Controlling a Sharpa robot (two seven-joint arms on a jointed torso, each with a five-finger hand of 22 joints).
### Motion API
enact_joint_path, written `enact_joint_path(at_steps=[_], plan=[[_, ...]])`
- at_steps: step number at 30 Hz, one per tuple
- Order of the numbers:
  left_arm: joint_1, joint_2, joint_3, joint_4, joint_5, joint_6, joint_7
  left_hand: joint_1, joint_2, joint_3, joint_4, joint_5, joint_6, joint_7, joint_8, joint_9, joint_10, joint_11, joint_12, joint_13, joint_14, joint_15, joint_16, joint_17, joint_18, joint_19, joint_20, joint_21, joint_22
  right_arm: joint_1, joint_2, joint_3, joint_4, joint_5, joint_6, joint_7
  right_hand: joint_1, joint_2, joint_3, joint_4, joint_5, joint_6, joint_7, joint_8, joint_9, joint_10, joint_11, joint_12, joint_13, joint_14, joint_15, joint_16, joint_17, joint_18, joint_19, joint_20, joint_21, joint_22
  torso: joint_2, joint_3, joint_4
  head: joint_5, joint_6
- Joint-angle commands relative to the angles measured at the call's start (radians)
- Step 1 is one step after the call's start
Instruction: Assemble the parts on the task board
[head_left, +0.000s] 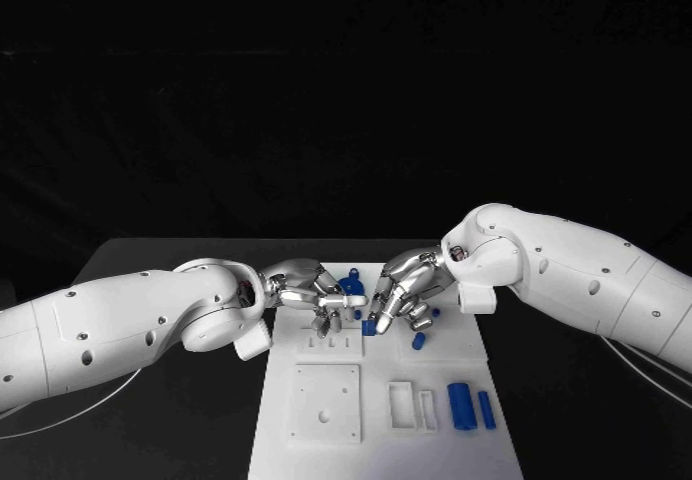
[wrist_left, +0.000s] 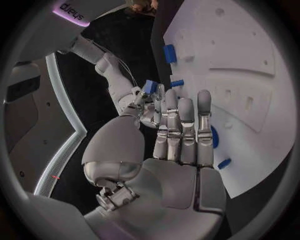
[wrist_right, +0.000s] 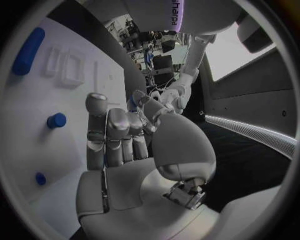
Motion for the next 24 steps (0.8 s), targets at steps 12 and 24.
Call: enact_joint_path(at_steps=[12, 24], plan=[[0.001, 0.006, 0.000, 0.008, -0.059, -0.001, 0.025, 0.012, 0.000, -0.004, -0.013, -0.001, -0.017, 0.013, -0.003, -0.117, -0.015, 0.005, -0.027, -0.016, -0.006, 0.008, -0.015, -0.011, -0.007, 0.062, 0.006, -0.160, 0.152, 0.000, 0.022, -0.001, -0.039, 0.021, 0.035, -0.008, -0.001, 0.009, -0.001, -0.003, 0.001, 0.006, -0.001, 0.006, 0.002, -0.007, -0.002, 0.006, 0.002, -0.009, 0.000, 0.006, 0.003, -0.012, 0.023, 0.001, 0.008, 0.062, 0.000, 0.0000, 0.0006, -0.001, 0.002], [0.001, 0.011, 0.000, 0.014, -0.045, 0.024, 0.021, 0.019, 0.030, -0.018, -0.055, 0.014, -0.013, 0.013, -0.003, -0.138, -0.015, 0.006, -0.031, -0.017, -0.005, 0.008, -0.015, -0.008, -0.009, 0.102, 0.006, -0.273, 0.258, 0.000, 0.036, -0.001, -0.061, 0.008, 0.034, -0.006, 0.001, 0.009, -0.003, -0.004, 0.002, 0.006, -0.001, 0.006, 0.002, -0.008, -0.001, 0.005, 0.002, -0.009, 0.000, 0.008, 0.006, -0.012, 0.023, 0.001, 0.012, 0.063, 0.000, -0.0007, 0.0003, -0.002, -0.004]])
